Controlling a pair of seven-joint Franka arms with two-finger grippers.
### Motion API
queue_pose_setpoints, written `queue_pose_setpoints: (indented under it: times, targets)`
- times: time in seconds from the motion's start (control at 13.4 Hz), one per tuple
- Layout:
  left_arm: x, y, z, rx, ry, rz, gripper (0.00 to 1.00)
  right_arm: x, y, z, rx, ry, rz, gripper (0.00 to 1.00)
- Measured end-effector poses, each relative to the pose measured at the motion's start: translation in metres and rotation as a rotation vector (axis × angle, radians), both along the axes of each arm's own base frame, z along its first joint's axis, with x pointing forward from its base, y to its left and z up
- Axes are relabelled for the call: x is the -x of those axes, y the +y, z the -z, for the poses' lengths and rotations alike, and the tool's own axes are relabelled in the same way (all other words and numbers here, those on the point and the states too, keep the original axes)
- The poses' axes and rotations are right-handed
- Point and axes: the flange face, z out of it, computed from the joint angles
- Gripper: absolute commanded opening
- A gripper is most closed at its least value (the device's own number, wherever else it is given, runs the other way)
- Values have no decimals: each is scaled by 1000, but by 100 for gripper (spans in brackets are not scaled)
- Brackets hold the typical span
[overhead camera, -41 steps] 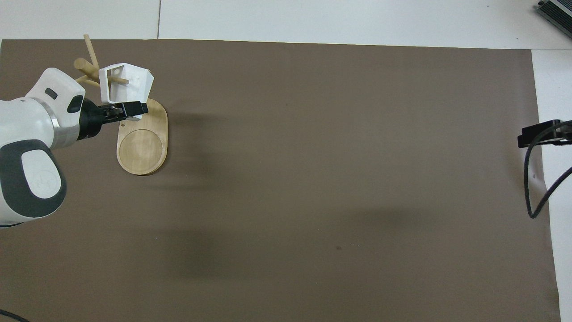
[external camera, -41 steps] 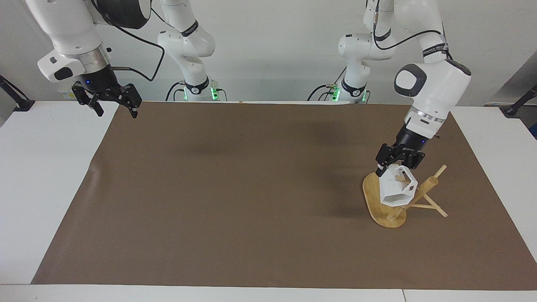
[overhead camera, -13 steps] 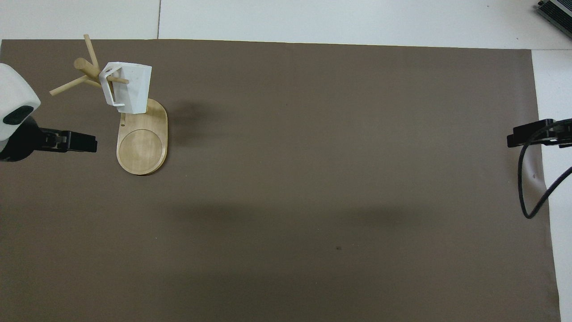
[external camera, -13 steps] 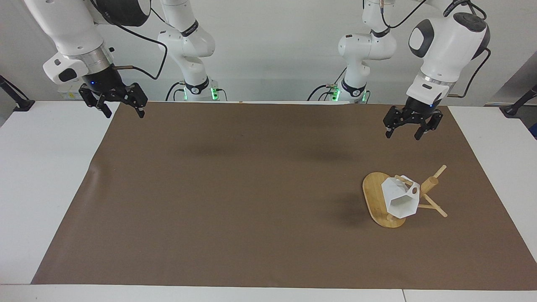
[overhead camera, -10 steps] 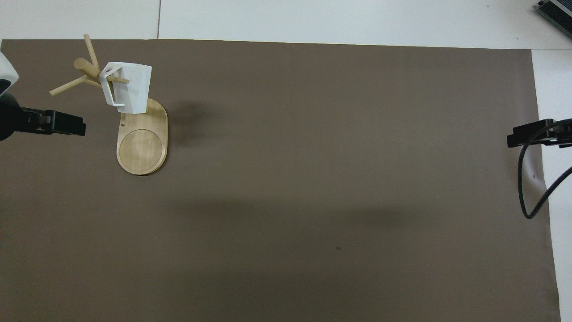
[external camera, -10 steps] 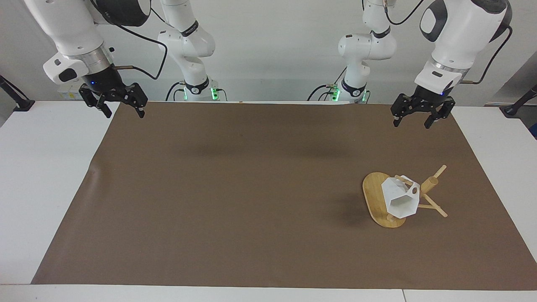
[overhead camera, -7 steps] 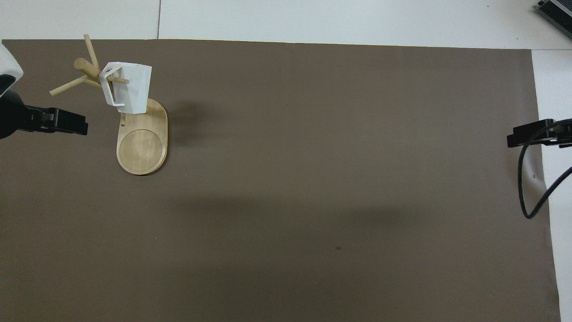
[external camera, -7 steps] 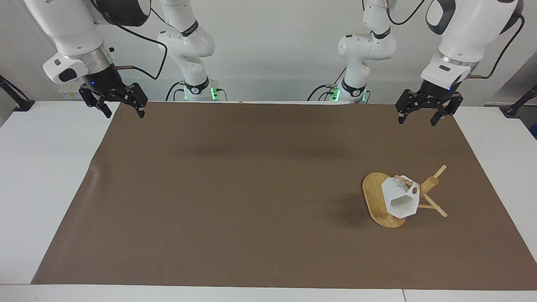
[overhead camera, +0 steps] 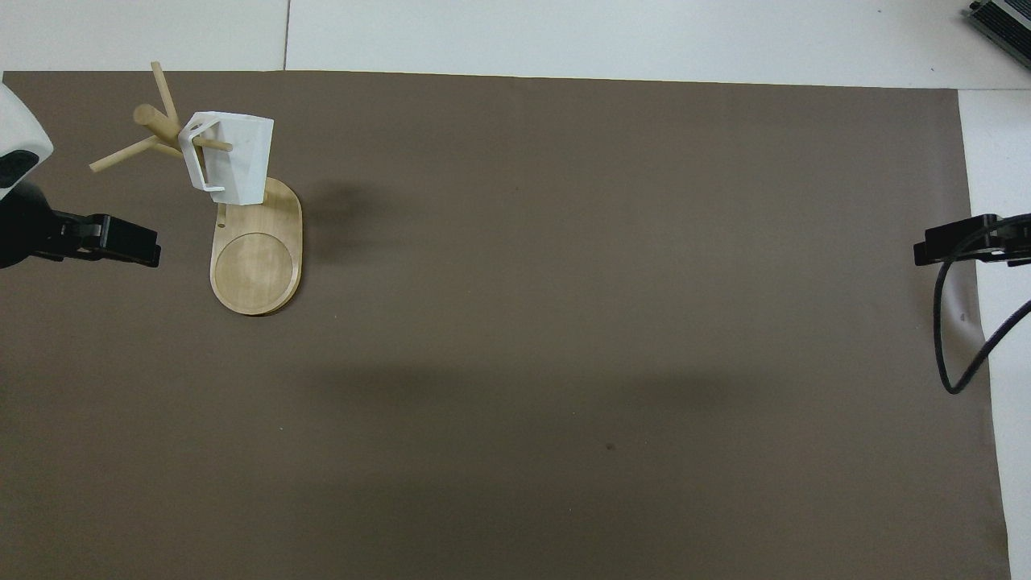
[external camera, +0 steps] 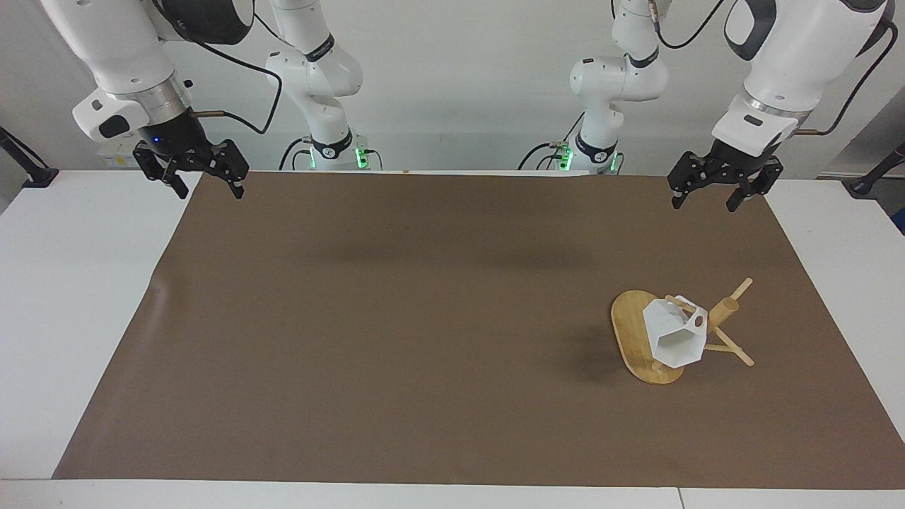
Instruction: Hang cup on rack
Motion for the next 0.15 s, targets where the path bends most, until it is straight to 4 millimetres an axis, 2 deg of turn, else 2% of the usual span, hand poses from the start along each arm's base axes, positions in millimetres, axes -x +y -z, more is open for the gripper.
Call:
queue_pose_setpoints:
  times: [0.15]
  targets:
    - [1,0,0,-1,7,0,100,0,0,0,0,0,0,100]
